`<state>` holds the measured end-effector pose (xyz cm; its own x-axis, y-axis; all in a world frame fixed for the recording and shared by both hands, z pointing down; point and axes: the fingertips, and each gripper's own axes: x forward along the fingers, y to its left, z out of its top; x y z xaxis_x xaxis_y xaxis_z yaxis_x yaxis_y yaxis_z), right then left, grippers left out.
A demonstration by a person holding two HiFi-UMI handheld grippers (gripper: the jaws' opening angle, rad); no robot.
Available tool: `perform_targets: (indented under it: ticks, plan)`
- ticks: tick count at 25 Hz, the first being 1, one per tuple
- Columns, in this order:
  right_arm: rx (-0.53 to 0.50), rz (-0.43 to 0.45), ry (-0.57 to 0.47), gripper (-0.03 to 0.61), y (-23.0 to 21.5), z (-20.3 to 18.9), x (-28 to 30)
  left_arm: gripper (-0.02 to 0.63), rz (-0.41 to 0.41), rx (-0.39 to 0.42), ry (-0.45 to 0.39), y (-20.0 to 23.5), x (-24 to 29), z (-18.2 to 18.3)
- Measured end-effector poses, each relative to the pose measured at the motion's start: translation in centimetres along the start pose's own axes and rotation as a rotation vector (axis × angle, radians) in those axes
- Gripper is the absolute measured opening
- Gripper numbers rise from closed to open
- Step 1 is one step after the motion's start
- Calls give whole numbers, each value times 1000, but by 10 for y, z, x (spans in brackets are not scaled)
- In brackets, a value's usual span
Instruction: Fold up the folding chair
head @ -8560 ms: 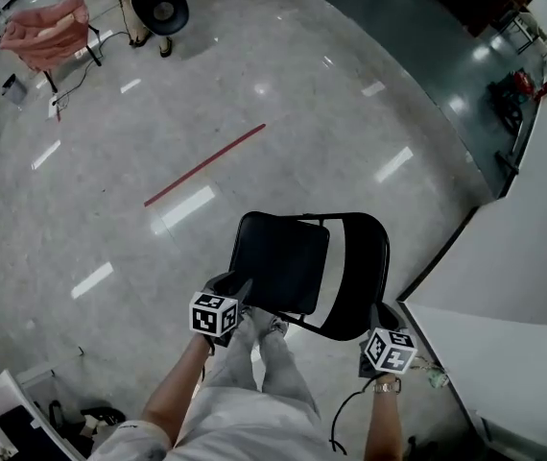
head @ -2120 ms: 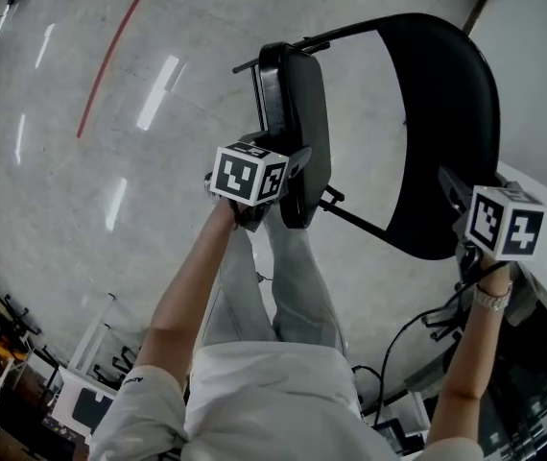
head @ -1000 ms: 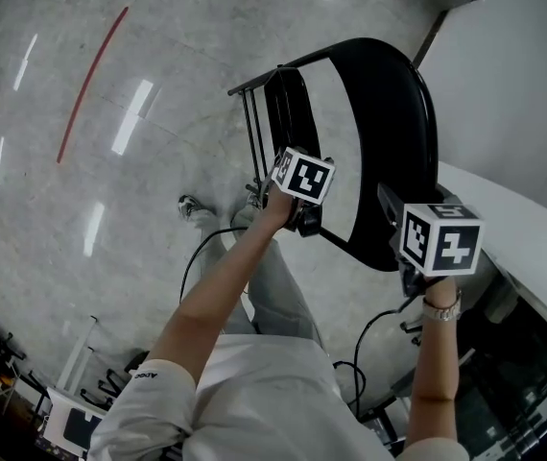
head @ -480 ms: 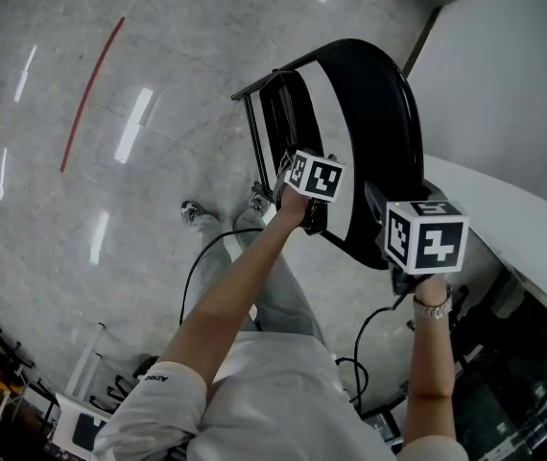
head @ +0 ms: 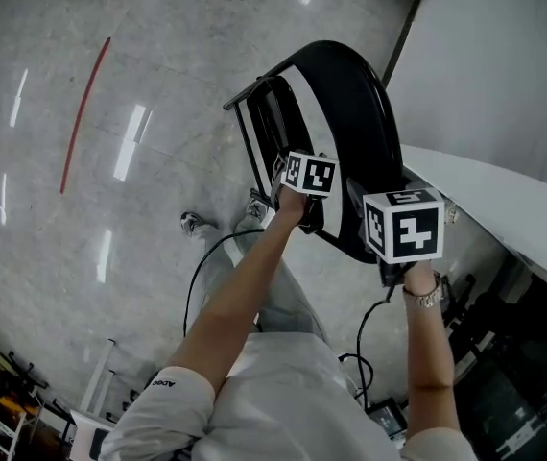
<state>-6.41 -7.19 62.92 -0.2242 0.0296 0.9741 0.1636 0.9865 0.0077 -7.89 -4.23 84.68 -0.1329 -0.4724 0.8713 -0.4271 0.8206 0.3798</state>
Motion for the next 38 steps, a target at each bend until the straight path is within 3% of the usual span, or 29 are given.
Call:
perform_targets:
  ticks: [8, 13, 16, 19, 23, 29, 34, 38]
  plan:
    - [-17, -28, 13, 267, 6, 0, -1, 259, -20, -7, 10, 2, -4, -5]
    - [-31, -83, 24, 267, 12, 1, -1, 259, -83, -10, 31, 4, -13, -7]
    - [-12, -28, 25, 267, 30, 3, -4, 261, -127, -9, 60, 12, -32, -13]
    - [-12, -52, 39, 267, 37, 2, -7, 259, -147, 20, 57, 22, -60, -13]
    - [-26, -71, 52, 267, 41, 3, -8, 259, -147, 155, 33, 41, -104, -6]
    - [-16, -10, 55, 267, 47, 2, -10, 259, -506, 325, -138, 13, -192, 28]
    - [2, 16, 51, 267, 46, 0, -14, 243, -519, 604, -227, 0, -264, 66]
    - [9, 31, 45, 267, 59, 1, -18, 102, -512, 846, -369, -15, -311, 96]
